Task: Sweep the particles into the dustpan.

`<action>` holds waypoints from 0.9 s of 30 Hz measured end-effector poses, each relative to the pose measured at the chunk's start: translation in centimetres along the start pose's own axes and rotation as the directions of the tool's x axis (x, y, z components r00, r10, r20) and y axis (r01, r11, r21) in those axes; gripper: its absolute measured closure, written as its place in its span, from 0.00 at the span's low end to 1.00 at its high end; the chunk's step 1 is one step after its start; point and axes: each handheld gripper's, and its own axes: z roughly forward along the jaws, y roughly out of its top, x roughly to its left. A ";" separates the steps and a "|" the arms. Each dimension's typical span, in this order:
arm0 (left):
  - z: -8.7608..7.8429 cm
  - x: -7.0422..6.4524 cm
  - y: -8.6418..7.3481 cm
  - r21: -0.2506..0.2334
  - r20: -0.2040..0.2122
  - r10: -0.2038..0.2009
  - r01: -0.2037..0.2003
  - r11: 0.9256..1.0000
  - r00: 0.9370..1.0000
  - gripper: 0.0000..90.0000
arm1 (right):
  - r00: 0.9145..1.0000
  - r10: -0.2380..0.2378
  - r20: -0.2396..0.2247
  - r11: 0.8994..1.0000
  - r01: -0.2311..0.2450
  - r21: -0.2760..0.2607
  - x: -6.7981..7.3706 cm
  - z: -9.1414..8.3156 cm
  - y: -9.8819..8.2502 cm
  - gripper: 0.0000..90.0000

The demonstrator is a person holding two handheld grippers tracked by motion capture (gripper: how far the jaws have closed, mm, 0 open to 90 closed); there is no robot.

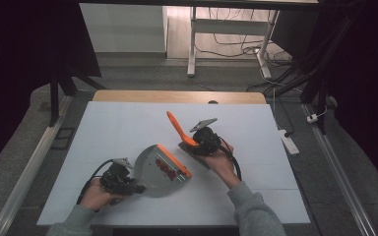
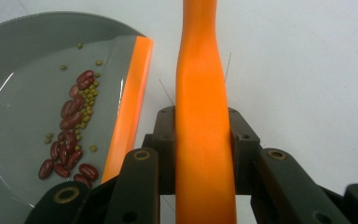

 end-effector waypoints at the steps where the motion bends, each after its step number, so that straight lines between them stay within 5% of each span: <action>1: 0.0 0.0 0.0 0.000 0.000 0.000 0.000 1.000 1.000 0.68 | 1.000 0.002 0.000 1.000 -0.002 0.000 0.1 0.0 0.0 0.78; 27: 0.1 -0.1 0.0 0.002 -0.001 0.002 -0.002 1.000 1.000 0.68 | 0.998 -0.041 -0.043 0.999 0.042 0.024 3.3 1.6 0.2 0.78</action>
